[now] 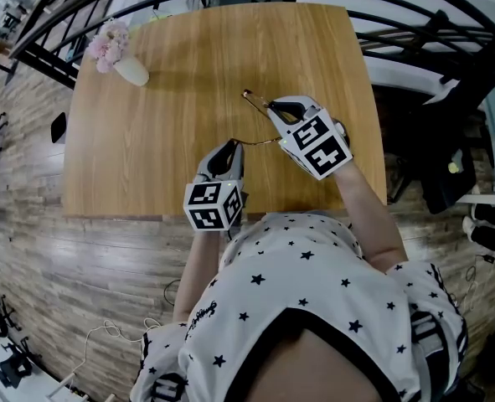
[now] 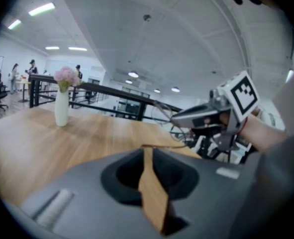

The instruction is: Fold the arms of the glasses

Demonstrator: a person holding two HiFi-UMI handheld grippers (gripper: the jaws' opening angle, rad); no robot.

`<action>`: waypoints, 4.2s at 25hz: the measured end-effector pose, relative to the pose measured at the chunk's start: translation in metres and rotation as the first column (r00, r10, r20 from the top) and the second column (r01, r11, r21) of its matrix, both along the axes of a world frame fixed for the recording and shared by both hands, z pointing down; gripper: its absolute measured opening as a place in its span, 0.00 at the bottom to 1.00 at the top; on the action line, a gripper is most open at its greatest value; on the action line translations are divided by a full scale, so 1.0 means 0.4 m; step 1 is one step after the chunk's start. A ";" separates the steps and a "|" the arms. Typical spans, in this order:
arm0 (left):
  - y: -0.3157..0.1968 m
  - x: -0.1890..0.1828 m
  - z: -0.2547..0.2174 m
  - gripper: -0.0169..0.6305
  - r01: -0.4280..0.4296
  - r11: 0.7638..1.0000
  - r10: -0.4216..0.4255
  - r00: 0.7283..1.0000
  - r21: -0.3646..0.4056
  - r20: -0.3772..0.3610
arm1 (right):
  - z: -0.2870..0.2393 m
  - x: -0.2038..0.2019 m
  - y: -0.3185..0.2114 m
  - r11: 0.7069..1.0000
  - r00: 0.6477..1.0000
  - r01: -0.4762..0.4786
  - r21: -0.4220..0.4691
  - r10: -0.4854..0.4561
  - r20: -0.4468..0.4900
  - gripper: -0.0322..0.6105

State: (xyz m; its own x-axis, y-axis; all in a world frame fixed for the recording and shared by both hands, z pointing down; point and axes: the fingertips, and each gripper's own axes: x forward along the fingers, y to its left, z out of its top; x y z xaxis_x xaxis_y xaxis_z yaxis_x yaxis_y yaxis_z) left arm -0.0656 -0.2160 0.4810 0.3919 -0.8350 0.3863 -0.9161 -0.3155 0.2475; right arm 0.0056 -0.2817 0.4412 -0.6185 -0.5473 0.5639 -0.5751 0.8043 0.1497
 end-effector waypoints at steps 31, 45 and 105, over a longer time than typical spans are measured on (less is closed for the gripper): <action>-0.037 0.066 -0.019 0.08 -0.029 0.999 0.029 0.999 0.028 -0.018 | 0.074 -0.054 0.079 0.992 0.993 0.116 -0.053 -0.118 -0.023 0.08; -0.023 0.090 0.020 0.06 -0.032 0.999 0.032 1.000 -0.017 -0.002 | 0.121 -0.037 0.093 0.990 0.990 0.121 -0.076 -0.126 -0.060 0.08; 0.250 -0.147 0.076 0.04 -0.023 0.993 0.015 0.998 -0.116 -0.068 | 0.361 -0.034 0.246 0.989 0.954 -0.146 -0.019 0.135 -0.266 0.17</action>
State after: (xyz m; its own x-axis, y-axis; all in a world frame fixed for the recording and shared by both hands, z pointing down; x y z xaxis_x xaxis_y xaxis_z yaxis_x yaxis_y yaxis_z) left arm -0.1243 -0.1162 0.5115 0.4354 -0.7777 0.4535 -0.8905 -0.2980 0.3439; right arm -0.0079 -0.1833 0.5857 -0.3638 -0.5929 0.7184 -0.6271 0.7262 0.2817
